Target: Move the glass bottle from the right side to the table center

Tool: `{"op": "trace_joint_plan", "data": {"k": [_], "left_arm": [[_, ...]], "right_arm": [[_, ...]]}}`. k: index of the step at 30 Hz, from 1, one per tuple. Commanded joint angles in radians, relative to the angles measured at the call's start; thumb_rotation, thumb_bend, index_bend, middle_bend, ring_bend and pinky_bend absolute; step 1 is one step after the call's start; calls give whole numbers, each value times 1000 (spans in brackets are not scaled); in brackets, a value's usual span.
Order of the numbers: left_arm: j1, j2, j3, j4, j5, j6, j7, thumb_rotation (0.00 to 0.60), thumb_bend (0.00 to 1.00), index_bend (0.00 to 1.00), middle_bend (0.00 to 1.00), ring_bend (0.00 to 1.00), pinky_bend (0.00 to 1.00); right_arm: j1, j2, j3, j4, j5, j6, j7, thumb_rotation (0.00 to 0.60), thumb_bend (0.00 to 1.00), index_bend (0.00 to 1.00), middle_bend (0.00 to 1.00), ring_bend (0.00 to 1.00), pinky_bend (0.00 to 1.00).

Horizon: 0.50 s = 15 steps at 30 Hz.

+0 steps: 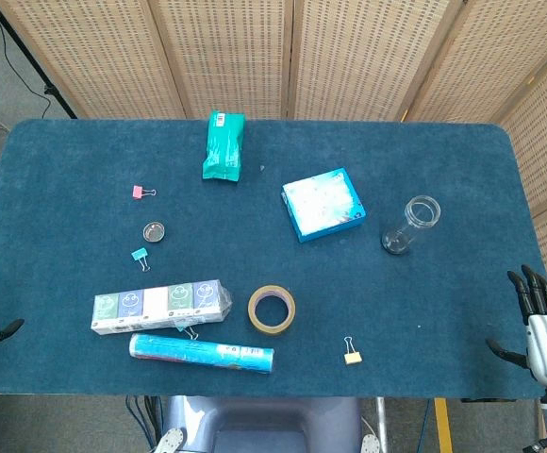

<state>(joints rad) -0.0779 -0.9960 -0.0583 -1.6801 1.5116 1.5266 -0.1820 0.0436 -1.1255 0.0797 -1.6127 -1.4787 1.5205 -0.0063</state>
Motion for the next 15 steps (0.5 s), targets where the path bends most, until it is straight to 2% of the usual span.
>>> {"op": "trace_joint_plan", "data": {"k": [1, 8, 15], "left_arm": [[-2, -1, 1, 0, 1, -4, 2, 600, 0, 0, 0, 0, 0], [-5, 1, 3, 3, 8, -9, -14, 600, 0, 0, 0, 0, 0], [-10, 2, 2, 15, 12, -15, -30, 600, 0, 0, 0, 0, 0]], "right_arm": [[0, -1, 1, 3, 3, -2, 0, 600, 0, 0, 0, 0, 0], [3, -17, 4, 29, 16, -10, -25, 600, 0, 0, 0, 0, 0], [16, -50, 31, 77, 81, -48, -14, 600, 0, 0, 0, 0, 0]]}}
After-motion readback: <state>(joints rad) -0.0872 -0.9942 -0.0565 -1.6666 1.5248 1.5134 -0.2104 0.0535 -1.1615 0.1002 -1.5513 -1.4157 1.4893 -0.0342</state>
